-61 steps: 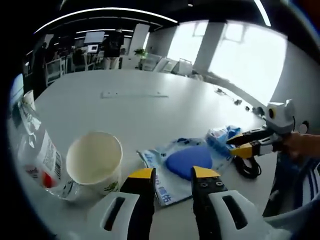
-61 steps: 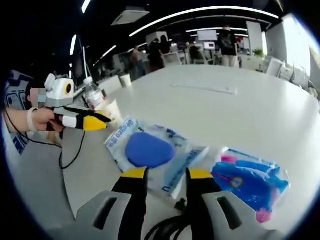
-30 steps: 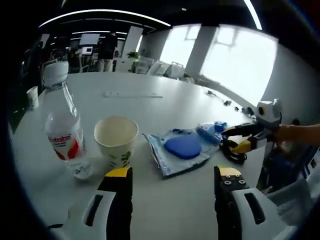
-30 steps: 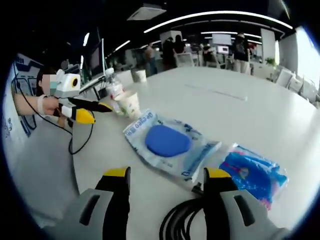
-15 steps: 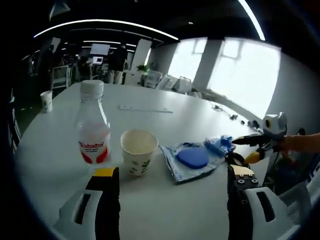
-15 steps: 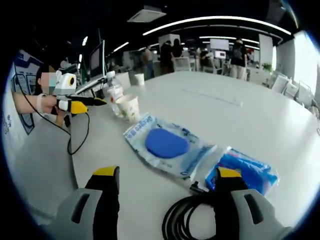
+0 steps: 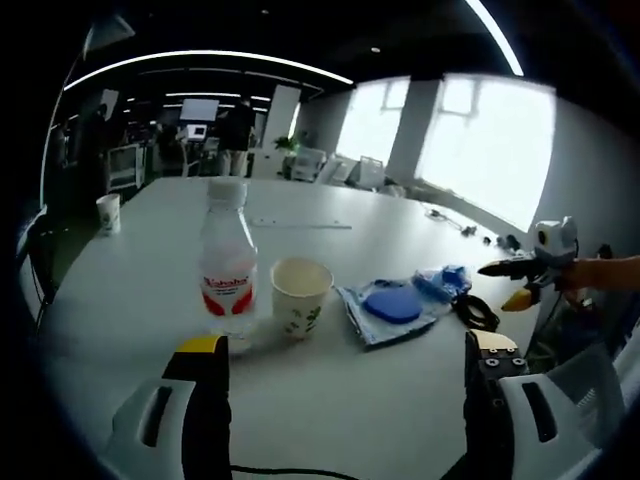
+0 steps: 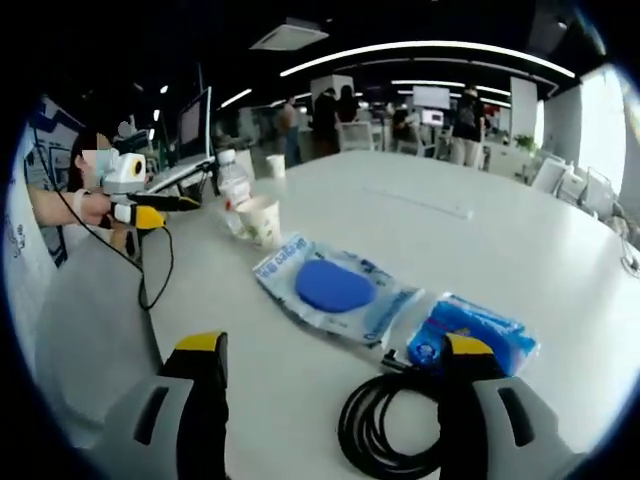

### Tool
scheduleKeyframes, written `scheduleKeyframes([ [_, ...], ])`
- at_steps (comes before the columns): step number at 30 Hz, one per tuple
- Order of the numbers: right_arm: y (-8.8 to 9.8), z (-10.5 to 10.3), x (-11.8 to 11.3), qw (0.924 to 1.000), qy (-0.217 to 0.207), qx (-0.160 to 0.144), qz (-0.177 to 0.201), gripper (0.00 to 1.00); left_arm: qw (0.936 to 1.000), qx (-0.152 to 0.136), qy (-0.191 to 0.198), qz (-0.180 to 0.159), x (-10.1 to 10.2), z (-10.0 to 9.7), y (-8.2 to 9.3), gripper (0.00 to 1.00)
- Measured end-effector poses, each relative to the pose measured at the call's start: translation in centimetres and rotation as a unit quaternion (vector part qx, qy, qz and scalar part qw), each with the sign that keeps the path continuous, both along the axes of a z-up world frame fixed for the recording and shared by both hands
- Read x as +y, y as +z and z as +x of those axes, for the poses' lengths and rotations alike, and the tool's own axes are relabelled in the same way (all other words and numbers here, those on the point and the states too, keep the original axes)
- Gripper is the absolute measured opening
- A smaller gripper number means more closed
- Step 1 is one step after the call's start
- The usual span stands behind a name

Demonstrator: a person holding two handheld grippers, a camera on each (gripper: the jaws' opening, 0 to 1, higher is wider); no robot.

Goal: Arrange the tabletop items into an orderly group along one side of the table until the central work area is clear of visible clutter.

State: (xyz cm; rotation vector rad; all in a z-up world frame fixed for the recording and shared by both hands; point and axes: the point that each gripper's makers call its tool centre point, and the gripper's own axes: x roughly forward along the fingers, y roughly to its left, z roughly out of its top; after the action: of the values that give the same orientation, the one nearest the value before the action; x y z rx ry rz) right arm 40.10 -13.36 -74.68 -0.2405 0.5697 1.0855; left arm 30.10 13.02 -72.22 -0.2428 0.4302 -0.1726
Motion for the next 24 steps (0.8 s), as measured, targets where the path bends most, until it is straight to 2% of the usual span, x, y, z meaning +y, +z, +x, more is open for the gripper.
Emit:
scheduleKeyframes([
  [9,0.2,-1.9,-1.3,0.9998,-0.019,-0.004,-0.005,0.92,1.0,0.0,0.004,-0.009,0.8,-1.6,0.3,0.97],
  [15,0.6,-2.7,-2.2,0.9994,-0.033,-0.007,-0.003,1.0,1.0,0.003,0.002,-0.006,1.1,-2.5,0.4,0.97],
  [18,0.8,-3.1,-2.7,0.9991,-0.04,-0.009,-0.004,1.0,1.0,0.009,-0.002,0.001,1.3,-2.9,0.3,0.97],
  [24,1.2,-3.8,-3.6,0.9985,-0.052,-0.014,-0.007,1.0,1.0,0.001,0.003,-0.003,1.4,-3.4,0.5,0.97],
])
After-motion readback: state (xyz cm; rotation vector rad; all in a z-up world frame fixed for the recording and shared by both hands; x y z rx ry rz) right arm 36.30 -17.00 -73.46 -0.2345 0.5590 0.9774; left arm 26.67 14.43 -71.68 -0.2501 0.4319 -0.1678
